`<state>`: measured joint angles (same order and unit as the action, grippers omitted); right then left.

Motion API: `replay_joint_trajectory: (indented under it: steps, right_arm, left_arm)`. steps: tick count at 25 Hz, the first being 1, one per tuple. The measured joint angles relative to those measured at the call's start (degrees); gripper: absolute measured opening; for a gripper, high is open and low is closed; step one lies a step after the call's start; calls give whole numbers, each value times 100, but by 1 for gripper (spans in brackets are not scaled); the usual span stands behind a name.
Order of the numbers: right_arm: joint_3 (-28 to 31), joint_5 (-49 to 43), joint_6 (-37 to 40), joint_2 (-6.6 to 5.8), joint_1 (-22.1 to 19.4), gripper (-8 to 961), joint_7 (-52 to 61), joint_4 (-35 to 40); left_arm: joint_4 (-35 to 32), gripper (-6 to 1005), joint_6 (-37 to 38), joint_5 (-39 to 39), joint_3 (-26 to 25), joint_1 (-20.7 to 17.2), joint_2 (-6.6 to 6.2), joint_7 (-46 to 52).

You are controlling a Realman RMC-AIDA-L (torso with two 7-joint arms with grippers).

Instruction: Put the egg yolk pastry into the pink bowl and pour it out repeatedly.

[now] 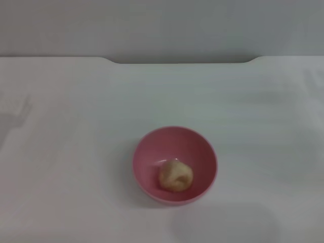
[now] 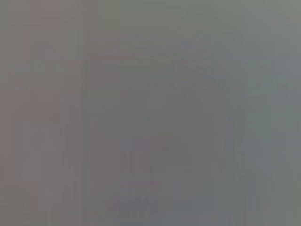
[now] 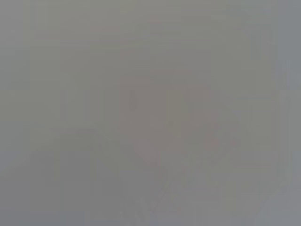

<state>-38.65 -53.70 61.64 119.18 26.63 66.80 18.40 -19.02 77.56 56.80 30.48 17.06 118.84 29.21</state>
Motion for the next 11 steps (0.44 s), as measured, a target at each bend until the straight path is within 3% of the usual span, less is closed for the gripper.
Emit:
replay_joint_trajectory:
  steps: [3, 6, 11]
  right_arm:
    - [27, 1013, 612, 17, 202, 480, -2640, -1145]
    - [65, 1938, 1319, 54, 477, 480, -4912, -2337]
    - [271, 1910, 1678, 67, 788, 480, -6144, -3249]
  left_arm:
    - [557, 768, 49, -206, -19, 163, 8, -1199]
    - [840, 768, 85, -323, -25, 252, 11, -1612]
    - [1122, 767, 342, -334, -20, 286, 15, -1634]
